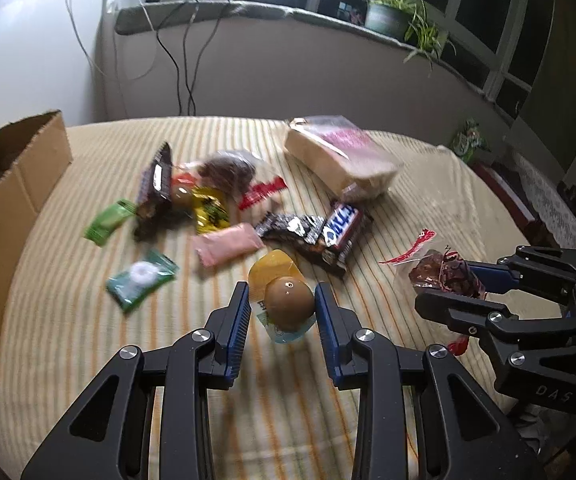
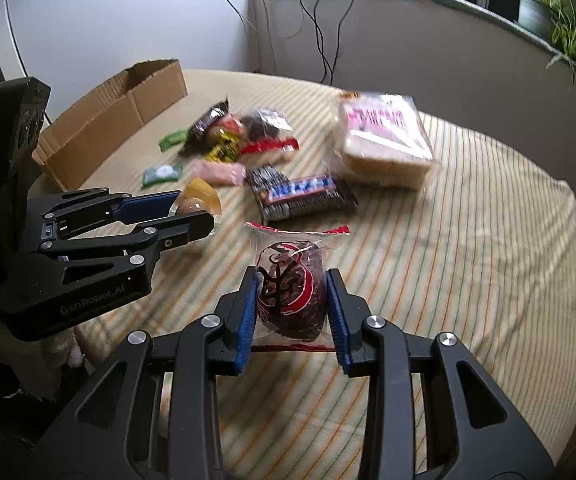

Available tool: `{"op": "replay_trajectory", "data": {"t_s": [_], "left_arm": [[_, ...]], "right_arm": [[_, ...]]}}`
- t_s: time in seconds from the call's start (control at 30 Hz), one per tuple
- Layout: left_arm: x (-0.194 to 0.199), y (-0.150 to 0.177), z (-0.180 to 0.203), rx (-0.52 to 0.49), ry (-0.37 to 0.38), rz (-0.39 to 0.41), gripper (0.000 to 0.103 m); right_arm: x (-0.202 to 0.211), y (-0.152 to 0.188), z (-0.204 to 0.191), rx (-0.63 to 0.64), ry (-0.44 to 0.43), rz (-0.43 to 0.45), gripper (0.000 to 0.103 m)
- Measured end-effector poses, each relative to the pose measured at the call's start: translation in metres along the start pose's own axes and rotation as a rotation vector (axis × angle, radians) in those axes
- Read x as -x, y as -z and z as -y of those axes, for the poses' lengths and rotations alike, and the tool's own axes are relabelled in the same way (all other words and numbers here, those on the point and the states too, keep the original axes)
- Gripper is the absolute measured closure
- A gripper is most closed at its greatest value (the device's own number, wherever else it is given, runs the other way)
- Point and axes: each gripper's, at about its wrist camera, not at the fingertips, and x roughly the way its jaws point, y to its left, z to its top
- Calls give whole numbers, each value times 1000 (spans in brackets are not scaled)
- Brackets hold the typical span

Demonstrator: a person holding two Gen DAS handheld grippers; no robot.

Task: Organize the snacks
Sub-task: 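Carry both snacks into the cardboard box and open both tools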

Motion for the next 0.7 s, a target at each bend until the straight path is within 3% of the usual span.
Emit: {"op": "replay_trajectory", "data": {"t_s": [0.7], "left_arm": [[80, -21, -90, 89, -90, 168, 72]], "right_arm": [[-10, -79, -89, 114, -59, 79, 69]]}}
